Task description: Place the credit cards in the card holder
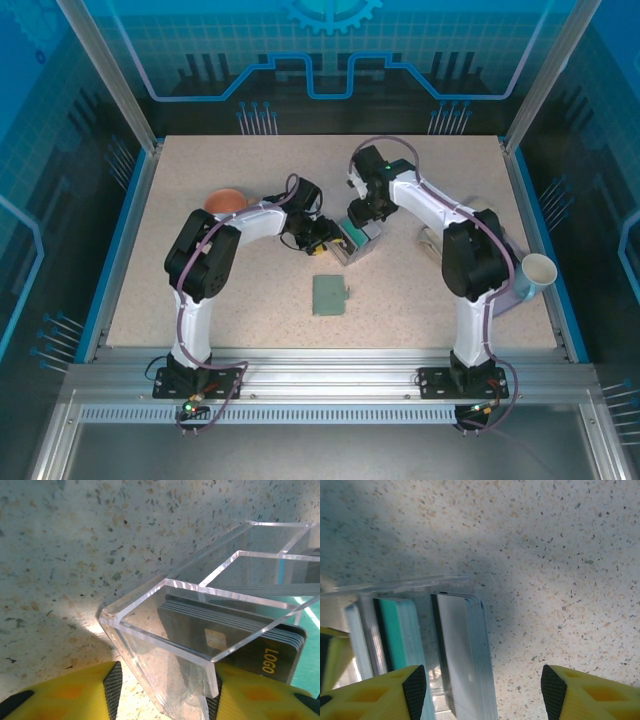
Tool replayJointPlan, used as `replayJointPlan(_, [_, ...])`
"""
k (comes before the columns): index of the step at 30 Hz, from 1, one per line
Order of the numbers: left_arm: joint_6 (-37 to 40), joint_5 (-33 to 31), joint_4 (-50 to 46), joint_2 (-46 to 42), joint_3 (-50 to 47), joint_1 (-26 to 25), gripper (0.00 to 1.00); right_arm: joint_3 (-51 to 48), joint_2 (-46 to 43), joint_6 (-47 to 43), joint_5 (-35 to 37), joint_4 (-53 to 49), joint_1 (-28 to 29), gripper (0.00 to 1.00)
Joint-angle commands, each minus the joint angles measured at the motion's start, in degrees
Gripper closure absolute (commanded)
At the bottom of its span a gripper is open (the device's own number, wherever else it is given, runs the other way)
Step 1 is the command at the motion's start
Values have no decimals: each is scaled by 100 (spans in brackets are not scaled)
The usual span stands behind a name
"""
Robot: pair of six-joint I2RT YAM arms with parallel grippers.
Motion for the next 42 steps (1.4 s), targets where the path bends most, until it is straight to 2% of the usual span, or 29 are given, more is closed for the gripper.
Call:
replayJointPlan(1, [6, -99, -180, 90, -124, 4, 52, 177, 183, -169, 516, -107, 63, 35])
replayJointPlan(10, [136, -180, -305, 125, -124, 4, 53, 208, 482, -244, 500, -148, 116, 35])
replayJointPlan(14, [191, -223, -365, 125, -141, 7, 54, 249, 389, -231, 868, -179, 151, 36])
replayJointPlan(18, [227, -245, -396, 122, -137, 12, 55, 217, 114, -245, 834, -143, 133, 37])
replayJointPlan(27, [216, -219, -368, 114, -128, -5, 55, 175, -90, -259, 531, -147, 138, 43])
replayJointPlan(31, [226, -212, -377, 116, -133, 0, 55, 177, -52, -259, 435, -145, 135, 50])
replayJointPlan(33, [226, -201, -376, 124, -129, -5, 55, 183, -13, -260, 354, -168, 144, 50])
replayJointPlan(36, [235, -185, -367, 124, -124, -5, 56, 191, -19, -268, 185, -168, 147, 44])
replayJointPlan(42, [259, -192, -377, 134, -115, -4, 56, 301, 278, -339, 363, -220, 142, 44])
